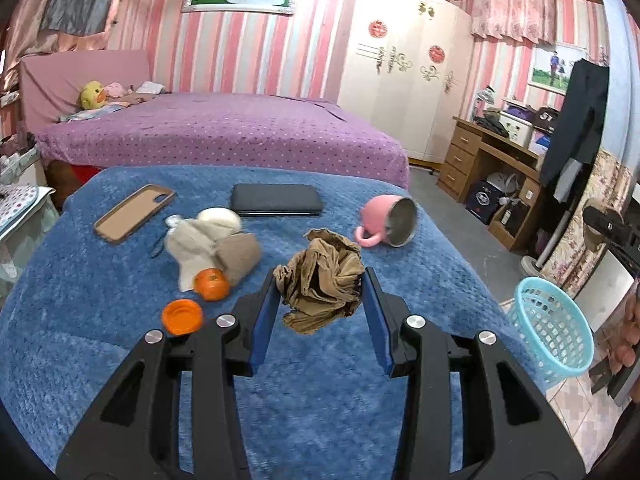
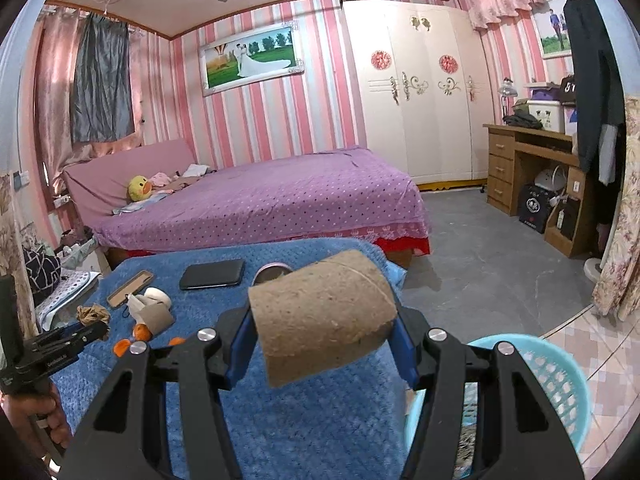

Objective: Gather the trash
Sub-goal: 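Carry the brown paper in the left tool while the right tool carries the tube to the basket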

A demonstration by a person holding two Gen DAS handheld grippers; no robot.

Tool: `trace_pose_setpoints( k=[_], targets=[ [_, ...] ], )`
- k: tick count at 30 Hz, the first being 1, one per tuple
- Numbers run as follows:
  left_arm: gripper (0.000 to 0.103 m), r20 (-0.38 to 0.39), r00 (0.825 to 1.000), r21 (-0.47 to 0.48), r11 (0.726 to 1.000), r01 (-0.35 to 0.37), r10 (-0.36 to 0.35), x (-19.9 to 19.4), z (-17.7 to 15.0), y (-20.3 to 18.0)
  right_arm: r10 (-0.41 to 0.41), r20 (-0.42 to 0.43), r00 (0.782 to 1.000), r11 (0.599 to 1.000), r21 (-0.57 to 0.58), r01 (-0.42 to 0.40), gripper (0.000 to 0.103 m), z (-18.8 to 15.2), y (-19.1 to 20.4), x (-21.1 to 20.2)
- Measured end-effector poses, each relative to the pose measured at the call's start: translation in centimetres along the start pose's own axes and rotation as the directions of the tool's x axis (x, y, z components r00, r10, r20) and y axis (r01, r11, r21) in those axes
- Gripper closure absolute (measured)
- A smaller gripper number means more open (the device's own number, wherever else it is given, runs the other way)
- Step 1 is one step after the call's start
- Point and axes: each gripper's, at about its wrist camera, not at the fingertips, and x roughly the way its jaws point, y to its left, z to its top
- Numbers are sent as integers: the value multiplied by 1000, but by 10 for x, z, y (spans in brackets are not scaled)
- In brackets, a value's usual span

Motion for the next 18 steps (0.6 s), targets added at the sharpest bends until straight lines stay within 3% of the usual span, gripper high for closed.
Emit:
trace_pose_setpoints(
  k=[9, 14, 18],
  targets=[
    [63, 11, 993, 64, 991, 115, -116, 10, 18, -85, -138, 13, 990, 989, 59, 137, 46, 4, -55, -18],
    [63, -21, 977, 99, 972, 215, -213, 30, 15, -153, -215, 4, 977, 964, 159, 212, 46, -1, -104, -35],
    [63, -68, 954, 149, 943, 299, -291, 46, 5, -215, -232, -6, 973, 955, 189, 229, 45, -4, -126, -39]
  ],
)
